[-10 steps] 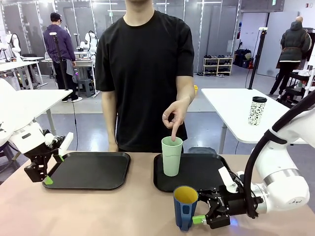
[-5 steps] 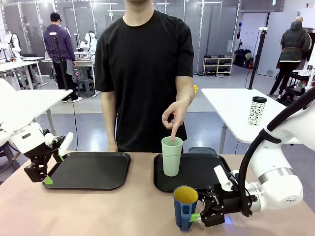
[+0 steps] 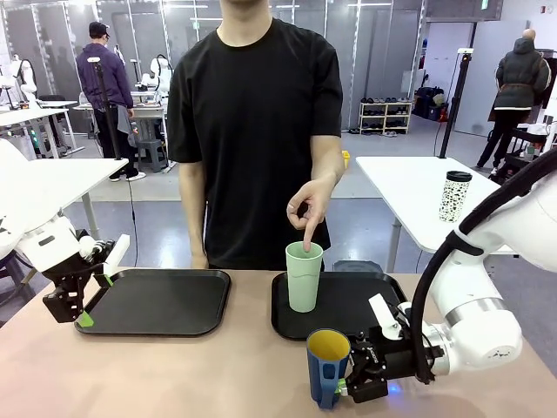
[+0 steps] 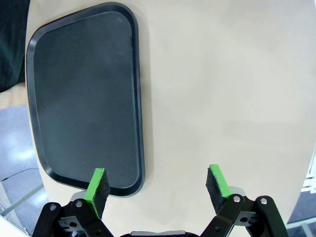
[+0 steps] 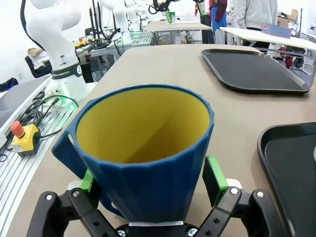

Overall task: Sort and store the cups by type.
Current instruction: Pick up the Handle plastic cup and place it into the empty Flat Tray.

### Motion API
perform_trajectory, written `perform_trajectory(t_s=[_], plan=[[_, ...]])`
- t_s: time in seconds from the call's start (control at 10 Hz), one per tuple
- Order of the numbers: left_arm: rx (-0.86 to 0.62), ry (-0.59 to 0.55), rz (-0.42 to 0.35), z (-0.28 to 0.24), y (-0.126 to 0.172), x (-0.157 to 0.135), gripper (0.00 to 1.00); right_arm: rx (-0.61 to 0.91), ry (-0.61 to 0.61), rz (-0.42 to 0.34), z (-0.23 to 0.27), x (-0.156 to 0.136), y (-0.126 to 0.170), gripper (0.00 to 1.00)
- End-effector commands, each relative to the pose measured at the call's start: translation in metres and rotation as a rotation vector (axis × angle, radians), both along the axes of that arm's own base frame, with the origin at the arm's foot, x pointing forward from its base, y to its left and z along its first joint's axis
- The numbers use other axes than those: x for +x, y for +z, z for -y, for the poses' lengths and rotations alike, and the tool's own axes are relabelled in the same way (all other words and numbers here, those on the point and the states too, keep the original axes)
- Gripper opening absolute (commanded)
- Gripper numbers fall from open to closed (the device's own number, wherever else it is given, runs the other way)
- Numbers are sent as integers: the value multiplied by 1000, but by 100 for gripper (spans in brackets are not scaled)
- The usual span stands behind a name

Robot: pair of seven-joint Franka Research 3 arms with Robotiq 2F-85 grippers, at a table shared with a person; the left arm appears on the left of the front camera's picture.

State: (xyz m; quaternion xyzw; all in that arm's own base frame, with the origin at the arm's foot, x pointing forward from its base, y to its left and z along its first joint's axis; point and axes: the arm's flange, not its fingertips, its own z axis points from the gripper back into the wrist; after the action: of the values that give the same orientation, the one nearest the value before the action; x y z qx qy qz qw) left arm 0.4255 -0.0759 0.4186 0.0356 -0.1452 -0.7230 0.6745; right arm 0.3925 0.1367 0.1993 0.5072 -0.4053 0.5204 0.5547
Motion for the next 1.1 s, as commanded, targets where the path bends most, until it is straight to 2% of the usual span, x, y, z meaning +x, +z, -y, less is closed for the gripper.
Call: perform_trajectory(t_s=[0.0, 0.3, 0.4, 0.5, 0.6, 0.7, 0.8, 1.0], plan=[[20, 5, 23, -1, -2, -1, 100, 26, 11, 31, -10, -3, -20, 100], [20, 5, 23, -1, -2, -1, 100, 33, 23, 44, -14, -2, -23, 100], [20, 5, 23, -1, -2, -1, 100, 26, 17, 31, -13, -2, -24, 84], [20, 5, 23, -1, -2, -1, 100, 49, 38, 34, -13, -3, -25, 83], [20, 5, 23, -1, -2, -1, 100, 50, 43, 27, -14, -3, -26, 66], [20, 5, 23, -1, -2, -1, 100, 48, 47, 26, -15, -3, -27, 66], [20, 5, 23, -1, -2, -1, 100, 53, 49, 25, -14, -3, -26, 49], [20, 5, 23, -1, -2, -1, 100, 74, 66, 37, -19, -3, -18, 50]])
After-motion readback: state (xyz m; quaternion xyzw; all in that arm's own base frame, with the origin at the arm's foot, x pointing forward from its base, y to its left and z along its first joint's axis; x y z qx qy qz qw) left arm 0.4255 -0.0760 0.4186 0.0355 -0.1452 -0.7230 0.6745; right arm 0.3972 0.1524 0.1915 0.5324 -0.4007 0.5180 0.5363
